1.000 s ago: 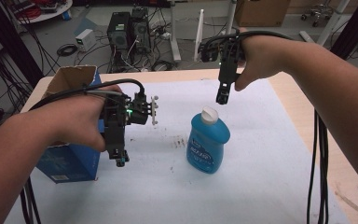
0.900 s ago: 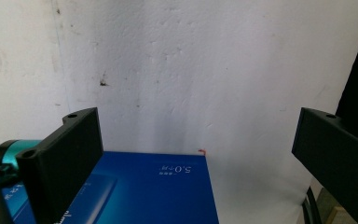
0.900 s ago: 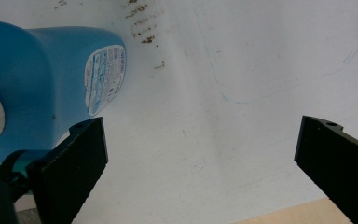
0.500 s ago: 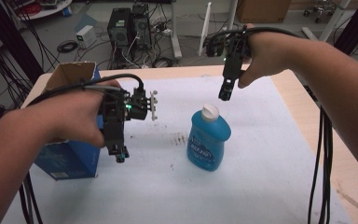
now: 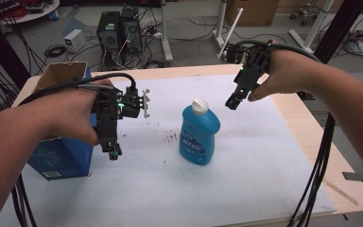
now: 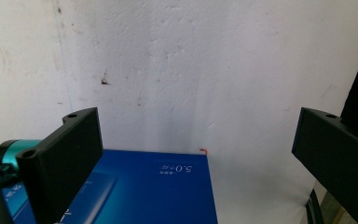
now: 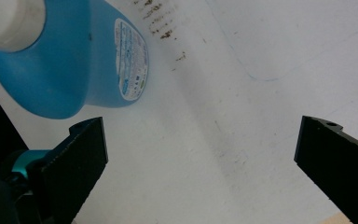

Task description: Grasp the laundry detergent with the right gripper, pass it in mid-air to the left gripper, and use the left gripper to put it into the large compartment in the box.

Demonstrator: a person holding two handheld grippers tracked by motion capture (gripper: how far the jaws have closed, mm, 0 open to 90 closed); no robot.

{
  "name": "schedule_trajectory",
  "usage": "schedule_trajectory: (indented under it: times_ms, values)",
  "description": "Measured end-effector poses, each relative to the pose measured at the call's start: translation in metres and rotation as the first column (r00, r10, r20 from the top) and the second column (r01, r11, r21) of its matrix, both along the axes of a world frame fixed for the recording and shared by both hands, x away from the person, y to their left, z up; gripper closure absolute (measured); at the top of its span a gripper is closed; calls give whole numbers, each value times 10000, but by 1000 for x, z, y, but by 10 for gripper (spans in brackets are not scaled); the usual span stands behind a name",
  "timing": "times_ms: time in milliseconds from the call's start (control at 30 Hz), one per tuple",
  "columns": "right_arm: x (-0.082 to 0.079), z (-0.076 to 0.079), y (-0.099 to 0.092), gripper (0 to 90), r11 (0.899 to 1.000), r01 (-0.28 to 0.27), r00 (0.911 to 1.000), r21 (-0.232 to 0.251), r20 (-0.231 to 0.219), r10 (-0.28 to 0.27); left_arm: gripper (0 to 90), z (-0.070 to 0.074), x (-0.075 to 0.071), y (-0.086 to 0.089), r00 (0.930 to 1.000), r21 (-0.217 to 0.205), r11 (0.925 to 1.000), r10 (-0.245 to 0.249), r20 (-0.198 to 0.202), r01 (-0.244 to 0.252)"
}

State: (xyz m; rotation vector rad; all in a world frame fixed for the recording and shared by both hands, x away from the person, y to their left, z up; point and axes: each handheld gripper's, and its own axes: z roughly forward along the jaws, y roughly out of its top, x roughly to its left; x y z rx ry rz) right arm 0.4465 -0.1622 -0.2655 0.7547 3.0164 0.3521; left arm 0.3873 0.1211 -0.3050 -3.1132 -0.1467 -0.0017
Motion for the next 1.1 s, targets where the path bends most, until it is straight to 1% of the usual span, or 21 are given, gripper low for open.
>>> schedule_trajectory:
  times_ms: [133,167,267,367,467,533,567,600,633,667,700,733,767,800,833,867,933,967,1000,1033,1100]
  values:
    - [-8,1,-4,15,9998,52,9998,182,201,-56,17,1,-2,1,10000,21,10000,2,43,-2]
    - [-14,2,-6,15,9993,170,9995,329,264,-178,17,2,-3,2,10000,-29,10000,27,60,-27]
    - [-23,0,-11,15,9973,247,9988,697,400,-275,17,5,-5,3,10000,-74,10000,3,91,-3]
    - [-33,-5,-16,15,9937,311,9980,1074,509,-368,17,6,-6,4,9999,-71,10000,-3,108,4]
    - [-42,-12,-23,15,9870,469,9967,1540,588,-565,17,7,-6,3,9999,-130,9999,-3,112,5]
    - [-45,-14,-25,15,9846,573,9959,1650,591,-679,17,8,-6,3,9999,-103,9999,-53,122,54]
    - [-51,-19,-30,15,9790,655,9948,1929,641,-791,17,9,-5,3,9999,-104,9999,-52,112,53]
    - [-54,-21,-32,15,9766,713,9942,2030,651,-861,17,9,-5,3,9999,-136,9999,-48,146,50]
    - [-54,-21,-32,15,9766,713,9942,2030,651,-861,17,9,-5,3,9999,-136,9999,-48,146,50]
    - [-58,-23,-34,15,9735,741,9934,2162,702,-912,17,9,-5,2,9999,-112,9999,-55,133,56]
    - [-65,-28,-38,15,9667,855,9909,2412,805,-1077,17,9,-4,2,9999,-148,9999,-40,157,42]
    - [-65,-28,-38,15,9667,855,9909,2412,805,-1077,17,9,-4,2,9999,-148,9999,-40,157,42]
    - [-71,-34,-42,15,9550,942,9892,2811,820,-1217,17,10,-3,2,9999,-137,9999,-69,157,71]
    - [-75,-37,-44,15,9497,1024,9878,2960,824,-1321,17,10,-3,2,9998,-162,9998,-68,170,71]
    - [-75,-37,-44,15,9497,1024,9878,2960,824,-1321,17,10,-3,2,9998,-162,9998,-68,170,71]
    - [-79,-41,-46,15,9430,1074,9866,3151,836,-1403,17,10,-2,2,9998,-166,9998,-57,175,60]
    - [-84,-47,-48,15,9355,1145,9840,3342,914,-1530,17,10,-2,2,9998,-122,9999,-81,169,83]
    - [-90,-52,-49,15,9256,1190,9809,3593,1019,-1656,17,11,-2,2,9998,-115,9999,-118,165,120]
    - [-90,-52,-49,15,9256,1190,9809,3593,1019,-1656,17,11,-2,2,9998,-115,9999,-118,165,120]
    - [-93,-55,-50,15,9197,1207,9796,3736,1051,-1712,17,11,-2,2,9998,-115,9999,-118,165,120]
    - [-93,-55,-50,15,9197,1207,9796,3736,1051,-1712,17,11,-2,1,9997,-125,9998,-134,184,136]
